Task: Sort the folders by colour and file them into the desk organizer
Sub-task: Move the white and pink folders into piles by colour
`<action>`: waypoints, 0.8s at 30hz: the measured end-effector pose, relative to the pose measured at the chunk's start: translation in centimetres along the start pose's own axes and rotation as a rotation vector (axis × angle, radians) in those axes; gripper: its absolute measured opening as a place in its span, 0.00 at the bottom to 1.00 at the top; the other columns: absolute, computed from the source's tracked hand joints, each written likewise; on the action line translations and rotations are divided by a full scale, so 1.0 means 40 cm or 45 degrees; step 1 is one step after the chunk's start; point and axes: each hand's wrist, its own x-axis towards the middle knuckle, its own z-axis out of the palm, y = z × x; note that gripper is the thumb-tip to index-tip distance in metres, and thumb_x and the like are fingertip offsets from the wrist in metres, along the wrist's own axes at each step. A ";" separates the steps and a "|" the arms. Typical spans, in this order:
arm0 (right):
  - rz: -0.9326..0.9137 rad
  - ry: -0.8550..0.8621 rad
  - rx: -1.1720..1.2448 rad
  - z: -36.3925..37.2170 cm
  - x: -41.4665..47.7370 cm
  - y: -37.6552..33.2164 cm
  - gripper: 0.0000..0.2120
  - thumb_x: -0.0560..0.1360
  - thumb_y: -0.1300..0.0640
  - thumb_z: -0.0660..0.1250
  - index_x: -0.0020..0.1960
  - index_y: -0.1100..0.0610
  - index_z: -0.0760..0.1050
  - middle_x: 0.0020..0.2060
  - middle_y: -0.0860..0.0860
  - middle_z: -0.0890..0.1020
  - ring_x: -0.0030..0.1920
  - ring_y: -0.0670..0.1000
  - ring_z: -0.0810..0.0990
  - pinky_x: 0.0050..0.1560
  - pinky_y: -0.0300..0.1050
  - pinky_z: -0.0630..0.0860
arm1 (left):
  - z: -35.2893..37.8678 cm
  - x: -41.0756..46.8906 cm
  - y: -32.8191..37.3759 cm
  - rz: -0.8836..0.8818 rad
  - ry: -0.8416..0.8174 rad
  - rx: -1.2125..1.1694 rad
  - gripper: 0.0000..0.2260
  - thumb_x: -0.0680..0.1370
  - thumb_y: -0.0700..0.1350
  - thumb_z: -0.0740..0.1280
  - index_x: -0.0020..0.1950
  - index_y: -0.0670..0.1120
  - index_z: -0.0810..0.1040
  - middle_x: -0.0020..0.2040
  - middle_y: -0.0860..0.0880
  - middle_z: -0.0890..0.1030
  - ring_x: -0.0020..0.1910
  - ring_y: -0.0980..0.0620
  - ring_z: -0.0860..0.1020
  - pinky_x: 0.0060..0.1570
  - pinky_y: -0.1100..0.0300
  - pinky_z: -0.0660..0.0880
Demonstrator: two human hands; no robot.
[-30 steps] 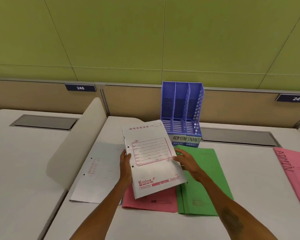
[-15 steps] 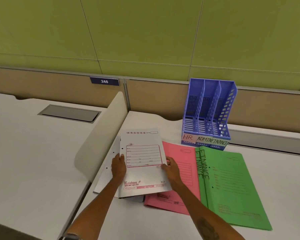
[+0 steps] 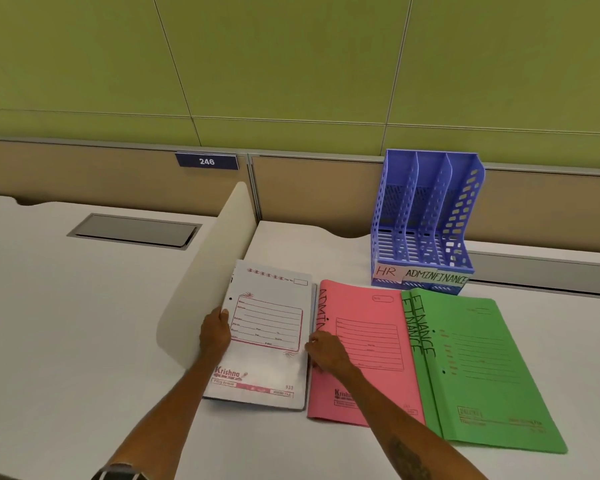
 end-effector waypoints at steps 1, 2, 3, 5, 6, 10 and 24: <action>-0.010 0.011 -0.048 0.000 0.002 0.000 0.12 0.79 0.58 0.60 0.55 0.62 0.79 0.50 0.58 0.84 0.49 0.57 0.84 0.56 0.52 0.81 | 0.001 0.001 -0.002 0.008 -0.014 0.011 0.17 0.85 0.44 0.54 0.62 0.35 0.76 0.57 0.34 0.80 0.57 0.36 0.77 0.56 0.48 0.73; -0.022 0.021 -0.082 0.001 0.005 0.000 0.13 0.79 0.59 0.60 0.54 0.64 0.80 0.51 0.59 0.84 0.49 0.58 0.84 0.55 0.52 0.81 | 0.002 0.002 -0.002 0.013 -0.028 0.018 0.17 0.85 0.44 0.54 0.62 0.35 0.76 0.58 0.34 0.79 0.57 0.36 0.77 0.57 0.48 0.73; -0.032 0.030 -0.103 0.001 0.008 -0.001 0.13 0.79 0.60 0.60 0.55 0.65 0.80 0.52 0.59 0.84 0.50 0.58 0.84 0.55 0.52 0.81 | 0.005 0.003 -0.002 0.016 -0.043 0.024 0.17 0.85 0.44 0.54 0.63 0.35 0.75 0.59 0.34 0.79 0.58 0.36 0.77 0.59 0.47 0.73; -0.040 0.041 -0.103 0.000 0.010 -0.002 0.14 0.78 0.61 0.60 0.57 0.64 0.80 0.54 0.58 0.83 0.50 0.58 0.84 0.56 0.52 0.80 | 0.013 0.003 0.001 0.034 -0.061 0.023 0.17 0.85 0.44 0.55 0.65 0.35 0.75 0.60 0.34 0.78 0.60 0.36 0.76 0.60 0.47 0.73; -0.038 0.046 -0.095 -0.001 0.010 -0.002 0.14 0.78 0.61 0.59 0.59 0.62 0.80 0.54 0.57 0.83 0.51 0.57 0.84 0.56 0.52 0.81 | 0.018 0.001 0.005 0.052 -0.061 0.016 0.16 0.84 0.43 0.55 0.64 0.34 0.75 0.60 0.34 0.79 0.60 0.36 0.77 0.59 0.49 0.73; -0.063 0.068 -0.079 -0.004 0.008 0.003 0.15 0.79 0.62 0.59 0.61 0.60 0.79 0.57 0.56 0.83 0.53 0.57 0.83 0.56 0.48 0.80 | 0.034 -0.008 0.021 0.048 -0.048 0.002 0.14 0.84 0.43 0.58 0.60 0.34 0.77 0.57 0.35 0.80 0.56 0.37 0.78 0.48 0.56 0.68; -0.152 0.121 -0.021 -0.027 -0.008 0.017 0.16 0.81 0.64 0.59 0.67 0.61 0.75 0.61 0.58 0.80 0.46 0.54 0.83 0.49 0.44 0.80 | 0.030 -0.007 0.026 -0.058 -0.038 0.102 0.13 0.82 0.43 0.60 0.61 0.36 0.78 0.57 0.37 0.81 0.55 0.37 0.79 0.56 0.49 0.75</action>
